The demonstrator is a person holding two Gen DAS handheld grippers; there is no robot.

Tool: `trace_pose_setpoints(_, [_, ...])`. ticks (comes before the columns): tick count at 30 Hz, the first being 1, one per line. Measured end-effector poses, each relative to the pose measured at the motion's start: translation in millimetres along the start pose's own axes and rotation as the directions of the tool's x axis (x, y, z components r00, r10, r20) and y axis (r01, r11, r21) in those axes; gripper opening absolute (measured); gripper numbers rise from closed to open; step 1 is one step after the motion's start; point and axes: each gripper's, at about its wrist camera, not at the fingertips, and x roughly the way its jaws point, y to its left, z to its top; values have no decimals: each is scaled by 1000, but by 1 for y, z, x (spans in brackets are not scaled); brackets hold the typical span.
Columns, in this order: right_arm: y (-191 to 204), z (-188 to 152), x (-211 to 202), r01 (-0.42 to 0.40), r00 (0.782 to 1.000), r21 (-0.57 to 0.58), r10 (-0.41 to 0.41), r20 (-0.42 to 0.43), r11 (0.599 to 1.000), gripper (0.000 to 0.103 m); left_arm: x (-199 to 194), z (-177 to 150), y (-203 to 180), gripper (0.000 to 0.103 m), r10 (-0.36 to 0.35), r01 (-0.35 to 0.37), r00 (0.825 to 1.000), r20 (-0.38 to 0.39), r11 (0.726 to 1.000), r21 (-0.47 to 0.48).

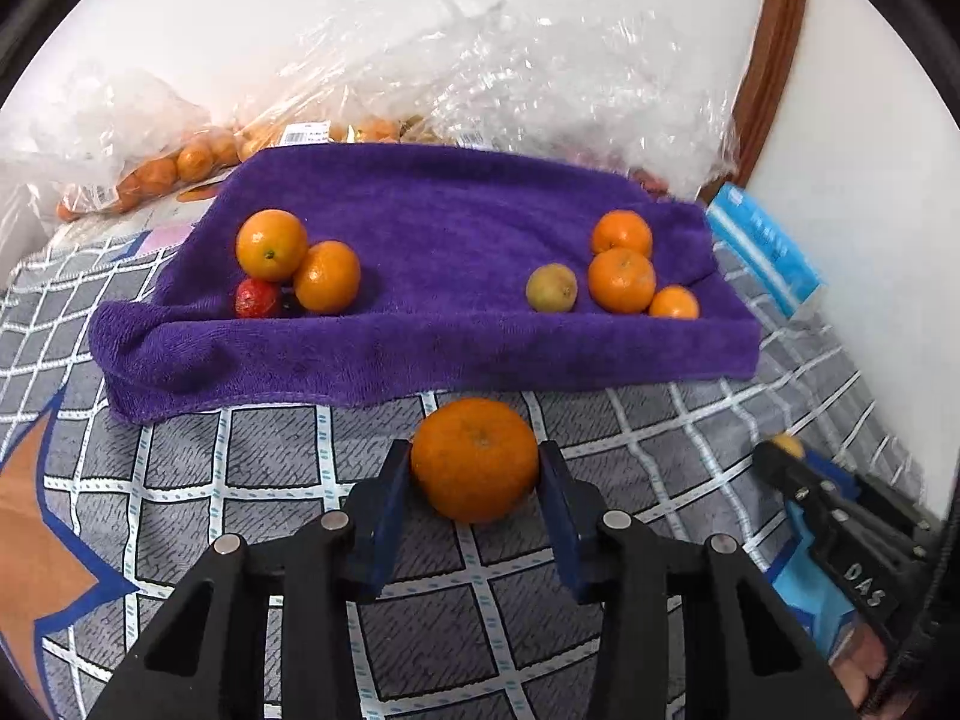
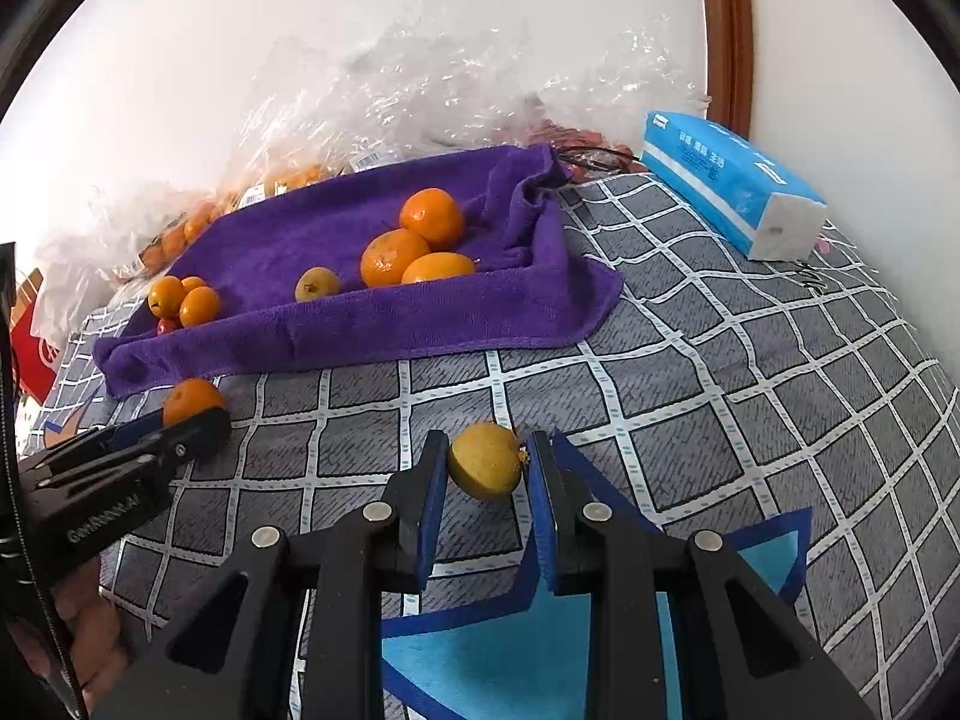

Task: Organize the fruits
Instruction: 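Carry the held orange and lemon over the purple towel with both tools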

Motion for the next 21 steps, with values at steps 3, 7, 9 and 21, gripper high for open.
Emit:
trace_pose_setpoints(3, [-1,0,0,-5,1000,3,5,3,1000,26,-4,0,5,39,-10,11,1000,21,999,-30])
trace_pose_setpoints(7, [-1,-1,-1,-1,1000,6,1,7,1000,26,-10,-1,2,39,-4,5,999,51,1000,-21])
trace_pose_setpoints(9, [-2,-1,-3,-14,1000,8,14,17,1000,26,-14,-3,-1,39,-1,2,998,65,1000,-9])
trace_pose_setpoints(21, [5,-2,-4,30,999,-23,-30,23,999,26,-32,-7,-5,39,1,-3,990,140,1000,15])
